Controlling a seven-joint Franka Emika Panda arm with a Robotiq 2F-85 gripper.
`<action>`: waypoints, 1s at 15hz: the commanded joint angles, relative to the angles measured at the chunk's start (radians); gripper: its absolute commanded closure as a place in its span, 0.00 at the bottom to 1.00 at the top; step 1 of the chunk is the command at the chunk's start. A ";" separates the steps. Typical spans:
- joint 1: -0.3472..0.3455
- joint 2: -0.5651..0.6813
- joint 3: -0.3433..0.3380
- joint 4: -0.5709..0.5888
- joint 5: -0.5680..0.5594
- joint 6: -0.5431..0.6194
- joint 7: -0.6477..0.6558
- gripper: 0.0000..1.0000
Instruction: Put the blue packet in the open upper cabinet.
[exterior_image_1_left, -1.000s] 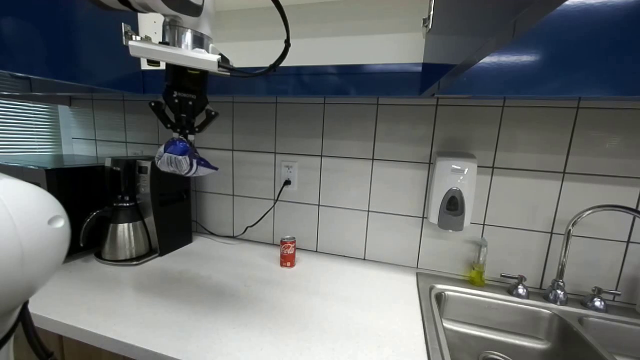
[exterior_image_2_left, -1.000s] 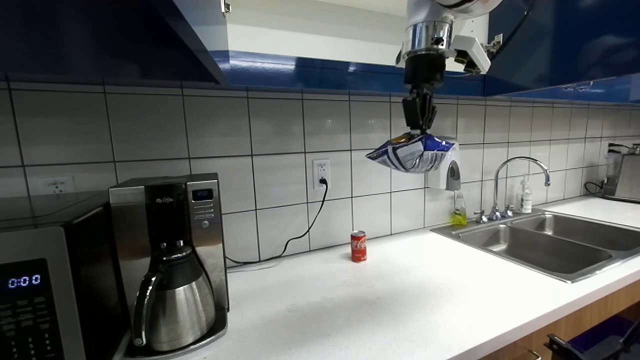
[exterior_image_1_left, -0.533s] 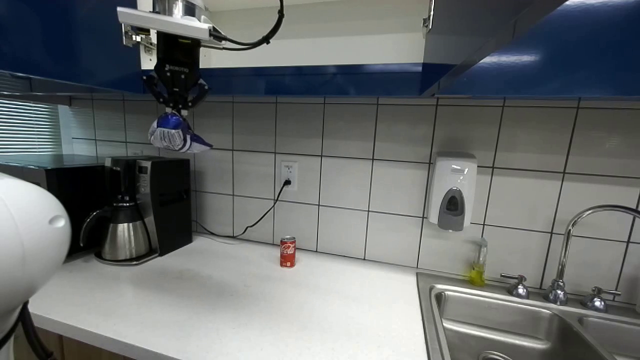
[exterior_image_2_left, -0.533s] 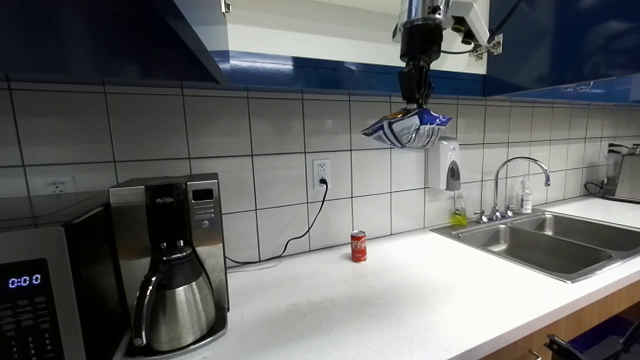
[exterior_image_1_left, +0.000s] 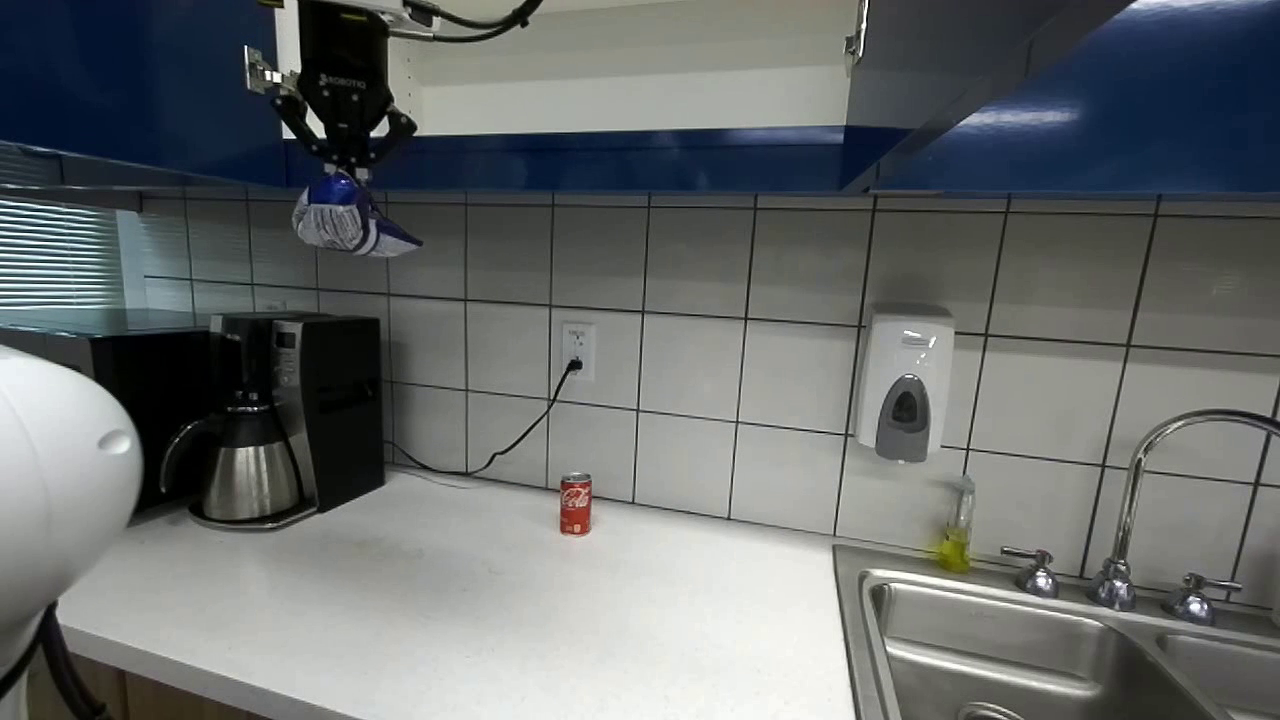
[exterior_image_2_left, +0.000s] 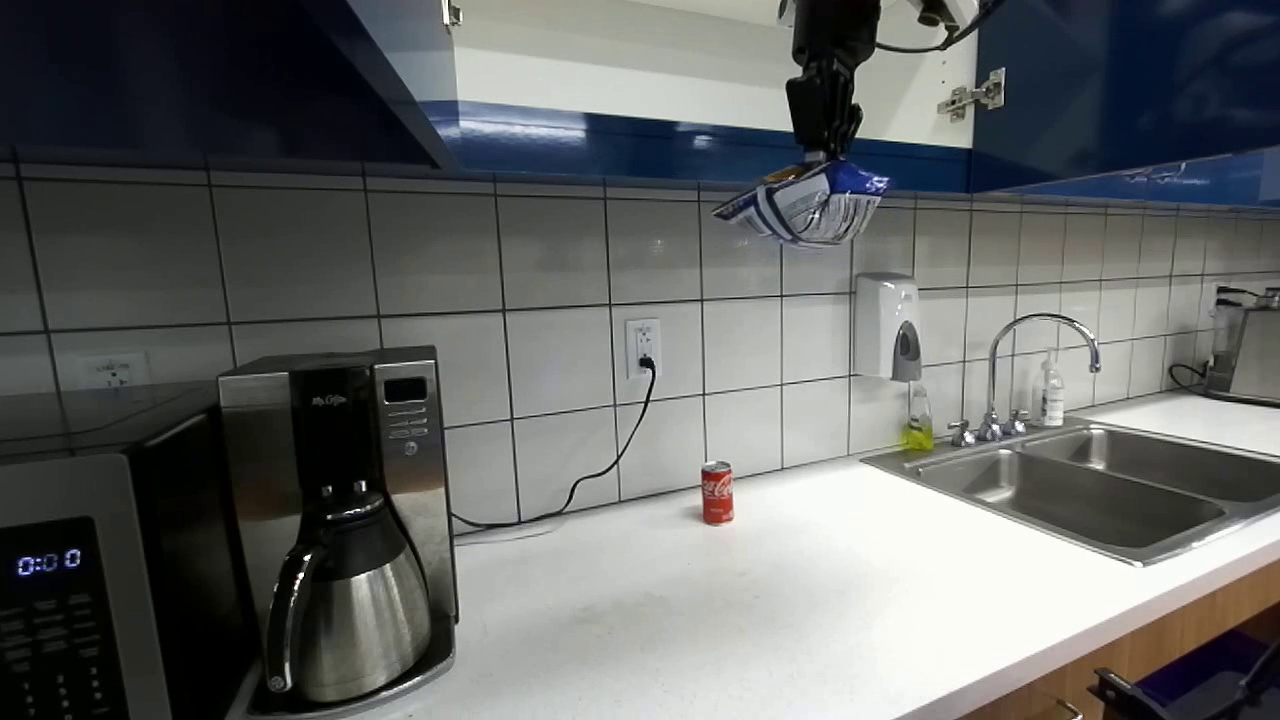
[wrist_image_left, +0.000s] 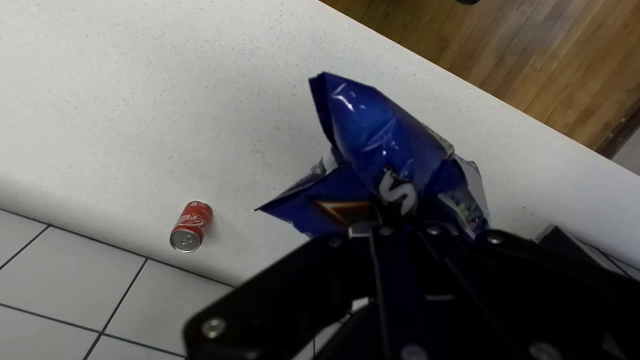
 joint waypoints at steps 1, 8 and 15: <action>-0.005 0.051 0.013 0.122 -0.041 -0.074 0.033 0.99; -0.009 0.097 0.013 0.262 -0.096 -0.136 0.033 0.99; -0.009 0.139 0.016 0.375 -0.125 -0.165 0.033 0.99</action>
